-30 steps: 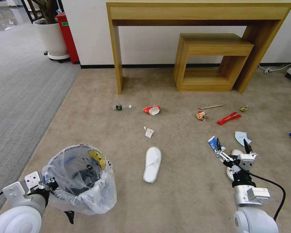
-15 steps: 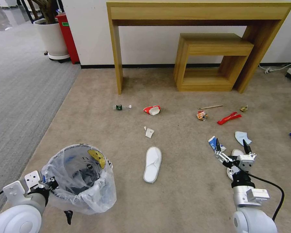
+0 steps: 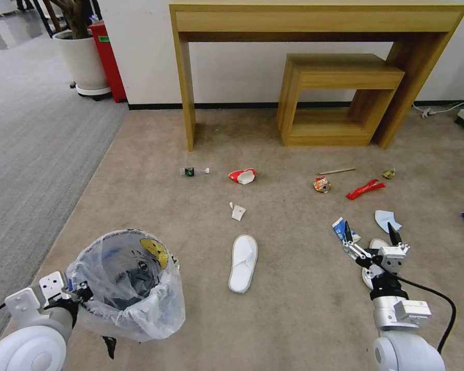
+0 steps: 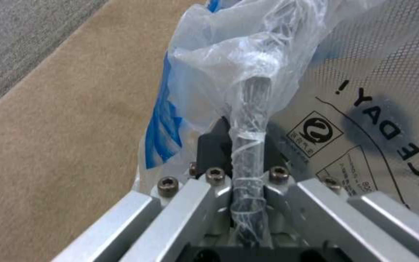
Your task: Pick up the trash bin and place the garbage on the floor into it.
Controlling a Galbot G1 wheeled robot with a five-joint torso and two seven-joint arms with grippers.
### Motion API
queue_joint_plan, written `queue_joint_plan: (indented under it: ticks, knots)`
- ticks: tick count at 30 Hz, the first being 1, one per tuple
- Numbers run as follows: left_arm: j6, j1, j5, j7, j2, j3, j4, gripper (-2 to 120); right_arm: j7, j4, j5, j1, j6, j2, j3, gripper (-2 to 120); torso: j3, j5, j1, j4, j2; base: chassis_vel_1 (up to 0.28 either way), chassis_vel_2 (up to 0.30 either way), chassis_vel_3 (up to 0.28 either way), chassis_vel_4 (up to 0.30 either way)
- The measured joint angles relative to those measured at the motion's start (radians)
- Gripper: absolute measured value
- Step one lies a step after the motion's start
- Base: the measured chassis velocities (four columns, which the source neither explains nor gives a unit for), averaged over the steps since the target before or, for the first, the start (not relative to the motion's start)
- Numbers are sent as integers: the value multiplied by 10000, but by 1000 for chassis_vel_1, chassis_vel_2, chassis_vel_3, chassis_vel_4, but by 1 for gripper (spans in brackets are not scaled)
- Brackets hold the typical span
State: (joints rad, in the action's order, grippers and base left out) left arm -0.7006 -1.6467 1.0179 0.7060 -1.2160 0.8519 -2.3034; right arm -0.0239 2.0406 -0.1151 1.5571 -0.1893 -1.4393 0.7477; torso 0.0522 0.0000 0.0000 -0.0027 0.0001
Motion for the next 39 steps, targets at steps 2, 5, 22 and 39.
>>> queue_joint_plan:
  ticks: [2, 5, 22, 39]
  knots:
    - [15, -15, -1, 0, 4, 8, -10, 1, -4, 6, 3, -10, 0, -10, -16, 100, 0, 0, 0, 0, 0, -79, 97, 104, -95]
    - [23, -25, -3, 1, 2, 8, -19, 1, -4, 9, 3, -9, -7, -11, -23, 100, 1, 0, 0, 0, 0, -78, 86, 60, -76]
    - [98, -29, -226, -97, -35, -221, 7, 1, 514, -94, -1445, -35, 1410, 468, -378, 100, 0, 0, 0, -1, 0, -2, 2, 3, -2]
    - [123, 255, -459, -122, -78, -510, 404, 1, 704, -773, -5649, -865, 4376, 1535, -1769, 100, 0, 0, 0, 1, 0, 0, 0, 0, 0]
